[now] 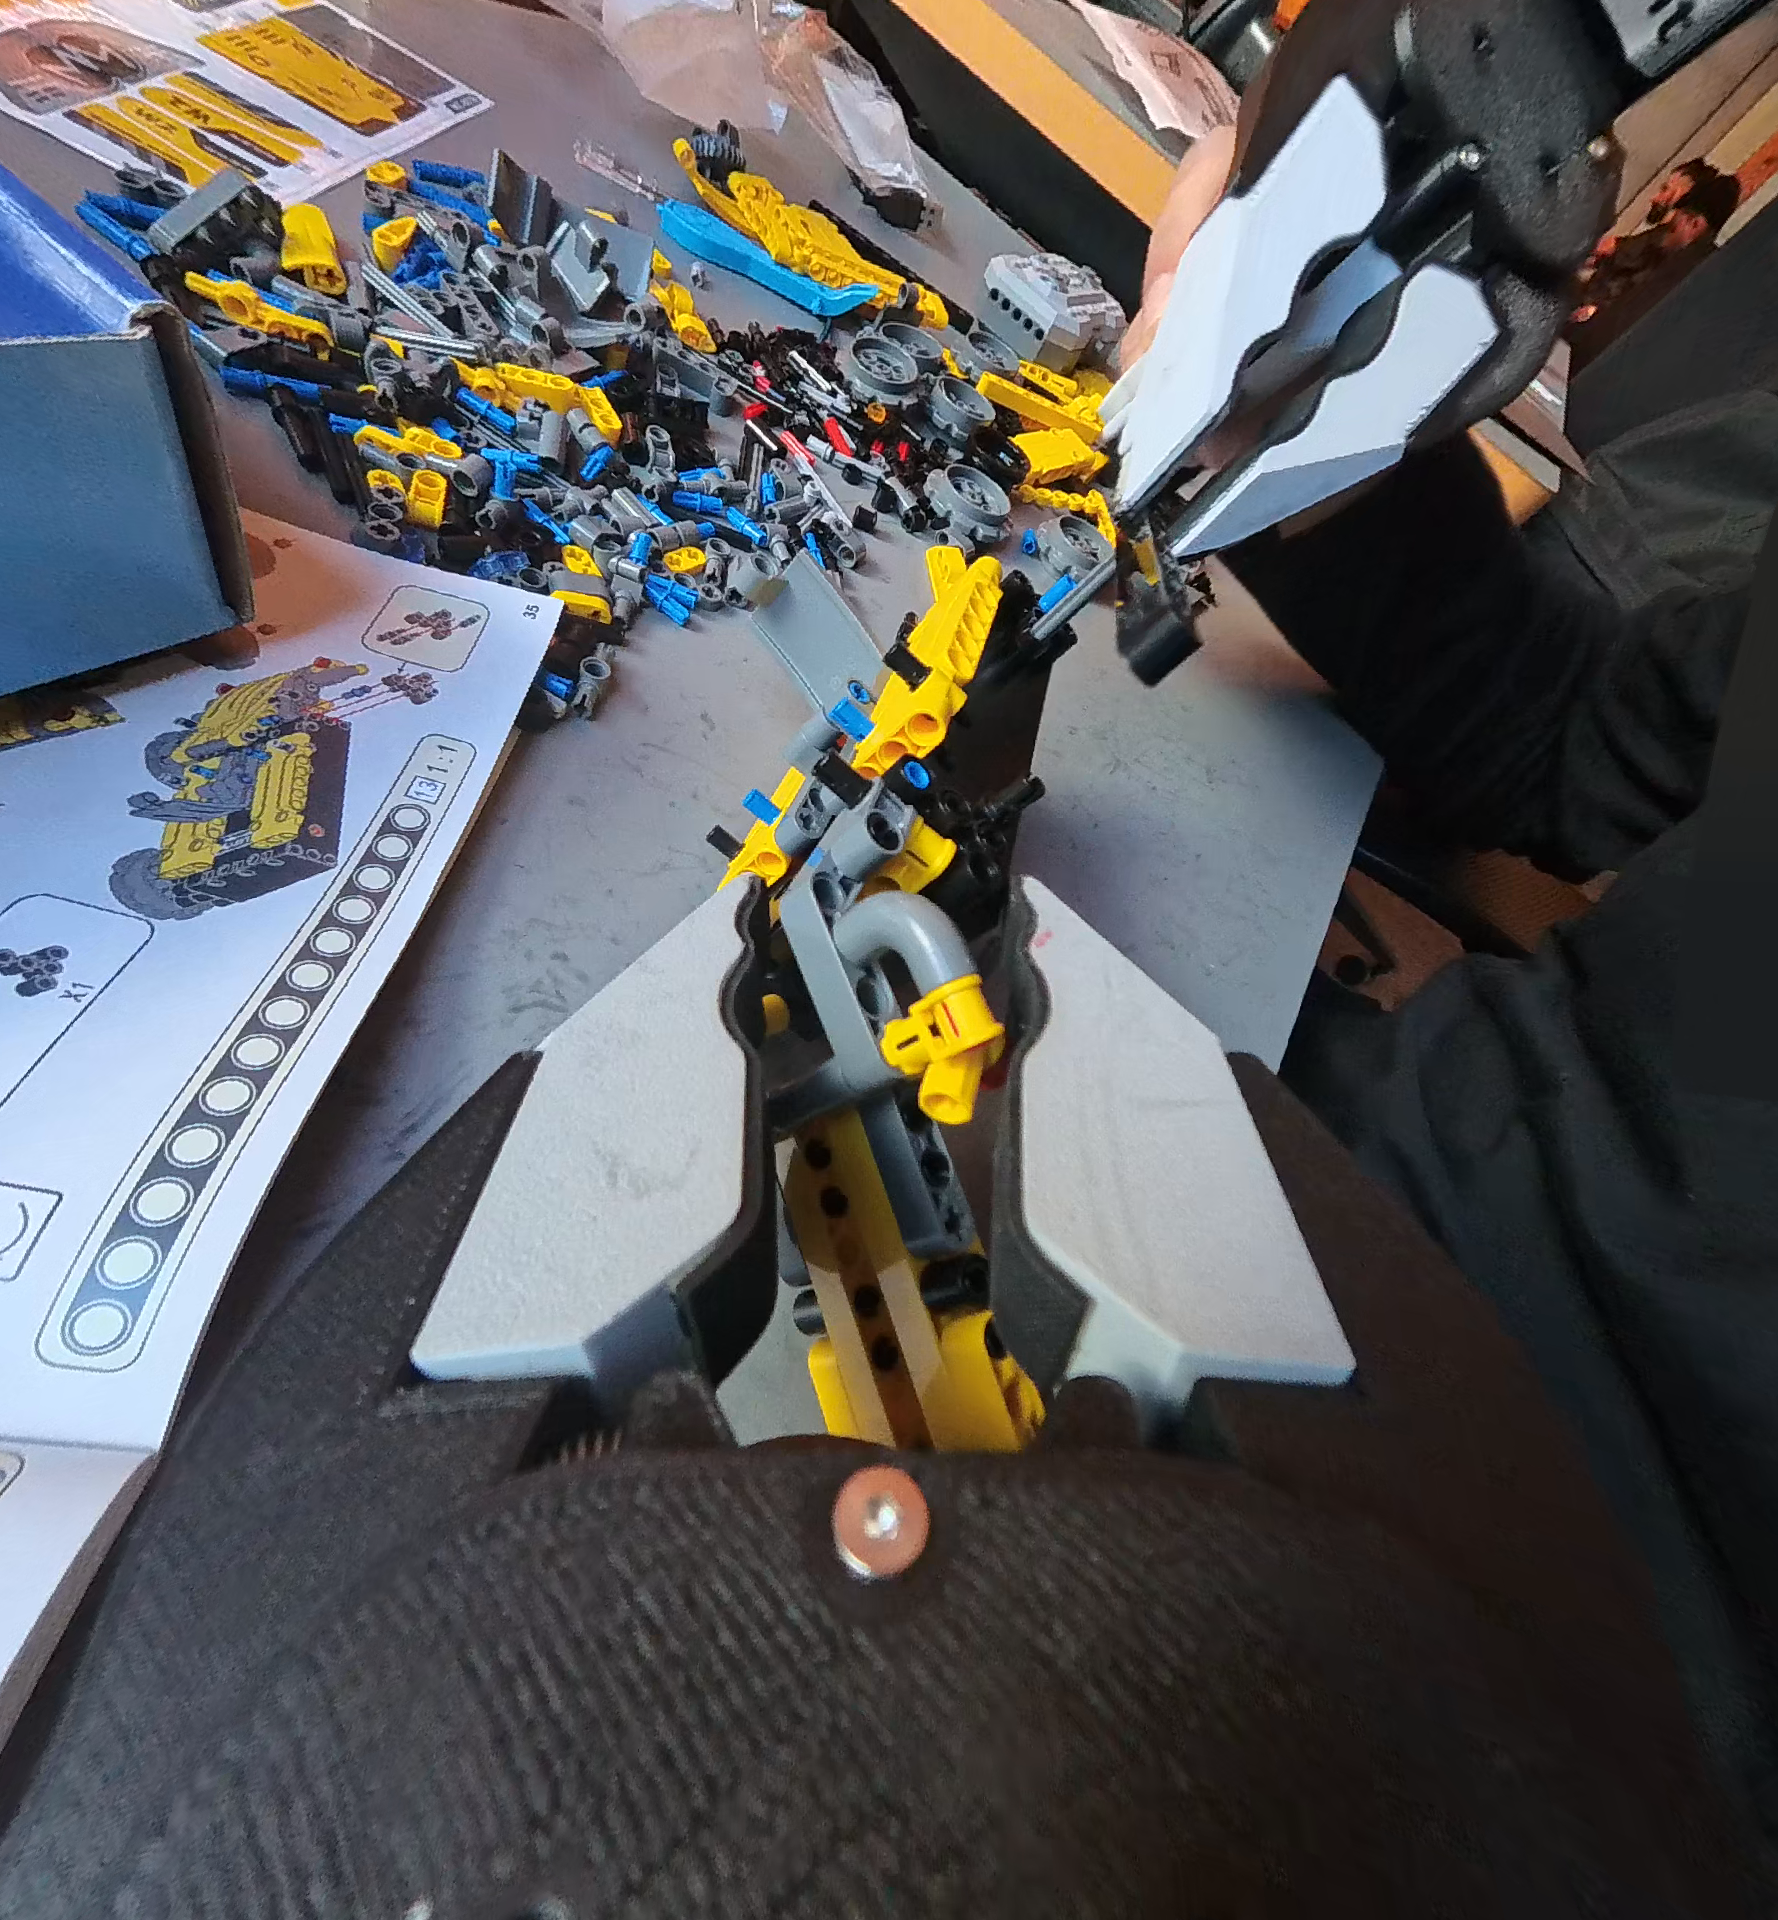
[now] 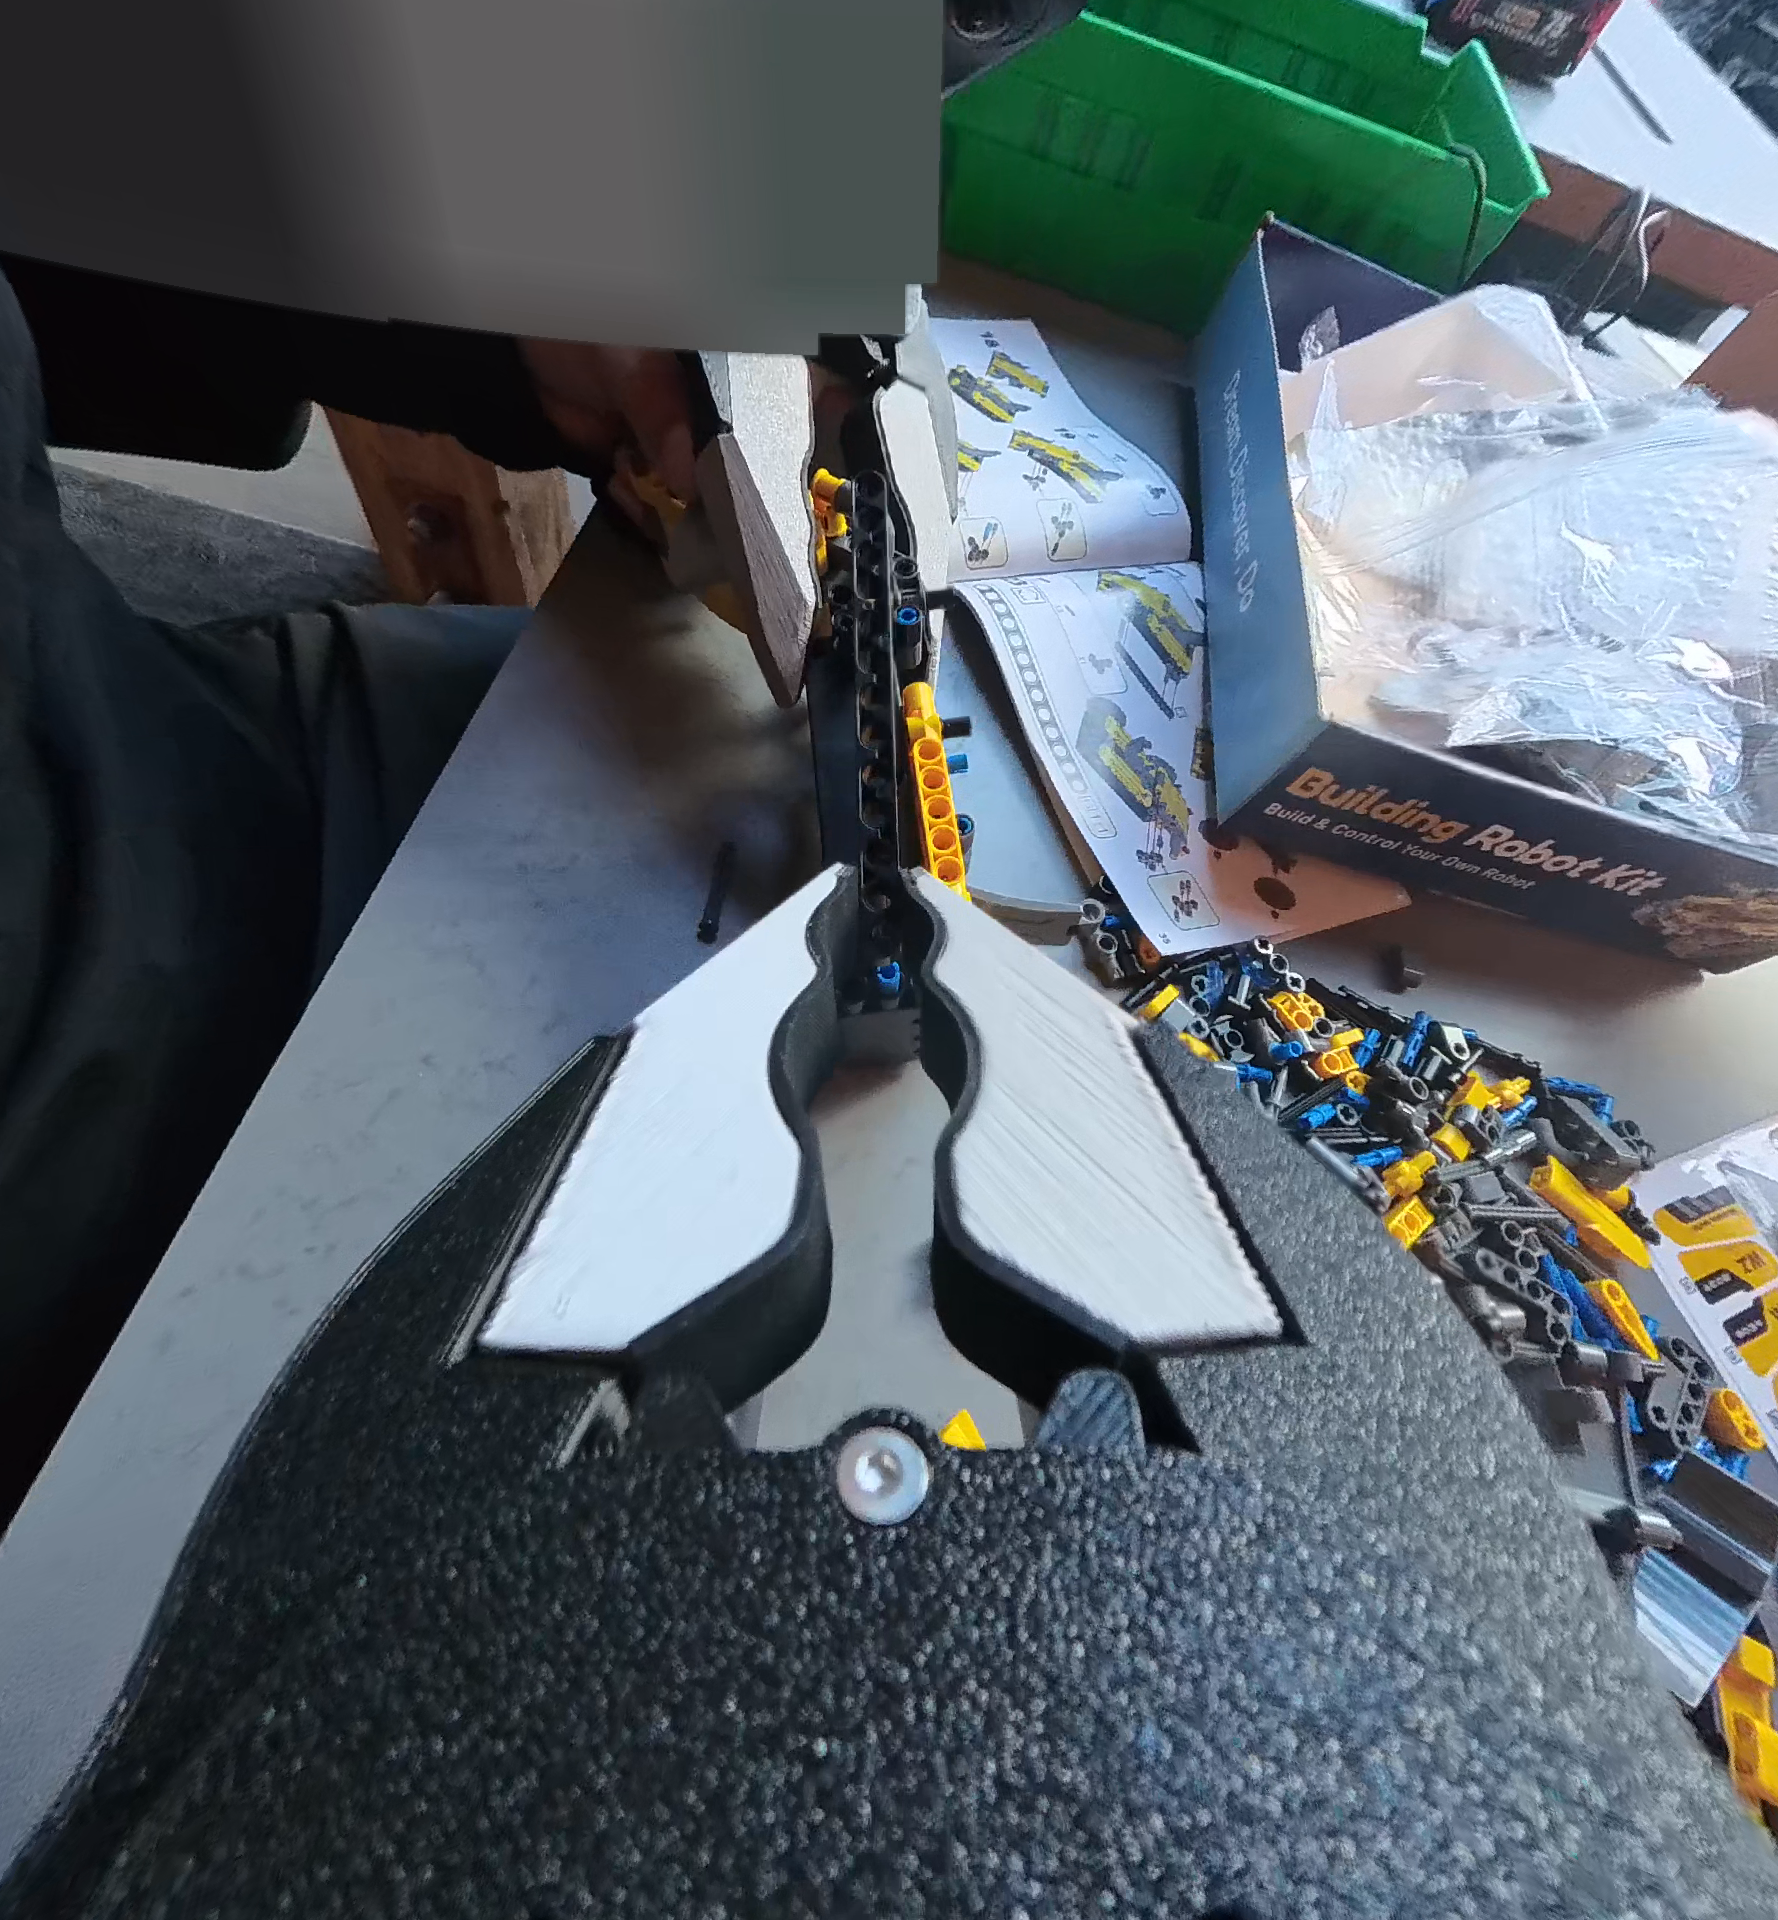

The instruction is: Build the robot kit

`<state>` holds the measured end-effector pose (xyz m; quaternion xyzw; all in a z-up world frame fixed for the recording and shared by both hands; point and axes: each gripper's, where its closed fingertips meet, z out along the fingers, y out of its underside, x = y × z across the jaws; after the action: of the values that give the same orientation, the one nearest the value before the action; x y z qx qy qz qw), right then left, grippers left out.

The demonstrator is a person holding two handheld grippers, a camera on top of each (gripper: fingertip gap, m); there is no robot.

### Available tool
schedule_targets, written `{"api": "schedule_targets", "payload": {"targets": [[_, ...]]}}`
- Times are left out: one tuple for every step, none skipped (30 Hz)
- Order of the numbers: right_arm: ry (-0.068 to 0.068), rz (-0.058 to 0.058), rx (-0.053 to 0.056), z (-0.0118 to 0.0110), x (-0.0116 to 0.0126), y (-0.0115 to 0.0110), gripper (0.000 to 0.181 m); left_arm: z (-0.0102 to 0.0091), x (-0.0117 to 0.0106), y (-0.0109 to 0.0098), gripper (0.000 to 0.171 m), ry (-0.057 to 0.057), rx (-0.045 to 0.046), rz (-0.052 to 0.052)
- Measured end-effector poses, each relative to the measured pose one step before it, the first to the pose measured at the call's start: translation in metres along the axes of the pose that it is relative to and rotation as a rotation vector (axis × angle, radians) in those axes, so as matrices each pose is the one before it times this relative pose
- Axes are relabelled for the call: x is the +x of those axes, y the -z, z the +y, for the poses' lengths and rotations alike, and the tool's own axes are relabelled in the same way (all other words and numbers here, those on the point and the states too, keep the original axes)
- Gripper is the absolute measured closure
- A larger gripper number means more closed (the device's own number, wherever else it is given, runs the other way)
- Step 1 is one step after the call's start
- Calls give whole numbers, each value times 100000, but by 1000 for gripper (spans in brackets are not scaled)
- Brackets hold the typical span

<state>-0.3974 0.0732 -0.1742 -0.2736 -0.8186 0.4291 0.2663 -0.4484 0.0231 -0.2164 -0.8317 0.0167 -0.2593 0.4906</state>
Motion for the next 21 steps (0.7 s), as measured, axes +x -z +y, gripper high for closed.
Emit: {"api": "schedule_targets", "payload": {"targets": [[-707,-473,-2433,52,41,-57,174,-5,1,11,130,-49,13,-21],[-104,-518,-2818,79,-5,-102,174,-2,-3,-1,131,-27,17,-8],[662,-405,-3171,153,-24,-150,174,9,12,-7,131,-83,-34,6],[1058,-146,-3329,243,2,-195,174,-1,3,8,131,-89,-1,-42],[885,-420,-2922,281,-17,-235,174,4,3,-4,131,-68,-10,-8],[548,-552,-1772,238,-18,-234,174,0,12,-9,131,-103,-62,2],[94,-404,-372,134,4,-164,174,9,-2,4,131,-79,-9,-59],[-286,-252,1116,2,26,-27,174,-23,-7,19,131,52,146,-20],[-658,-666,2156,-90,-40,80,174,5,8,0,131,96,10,102],[-904,-722,2471,-132,-33,131,174,0,2,2,131,-99,-42,-29],[-471,-530,2197,-67,-13,128,174,12,5,-16,131,-146,-74,-53],[354,-386,2455,-64,-27,68,174,3,13,-4,131,-28,-3,48],[666,-303,2737,-23,-7,6,174,6,14,-8,131,-58,-65,90],[356,-425,3214,-16,2,-2,174,-4,-1,-2,131,14,26,-12],[-55,-733,3130,-25,-33,21,174,-1,1,-8,131,62,12,85],[-13,-471,2572,-12,-5,13,174,11,16,-11,131,-94,-81,57],[127,-135,1831,3,32,25,174,4,14,-7,131,-157,-41,-35],[152,-62,997,6,30,5,174,12,18,-22,131,-134,-113,50],[378,183,21,43,22,-34,174,-4,2,0,131,-60,-15,-44],[802,609,-857,128,40,-64,173,-6,-5,3,131,31,25,10],[988,852,-1248,172,38,-75,173,-2,4,-1,131,27,14,14]]}}
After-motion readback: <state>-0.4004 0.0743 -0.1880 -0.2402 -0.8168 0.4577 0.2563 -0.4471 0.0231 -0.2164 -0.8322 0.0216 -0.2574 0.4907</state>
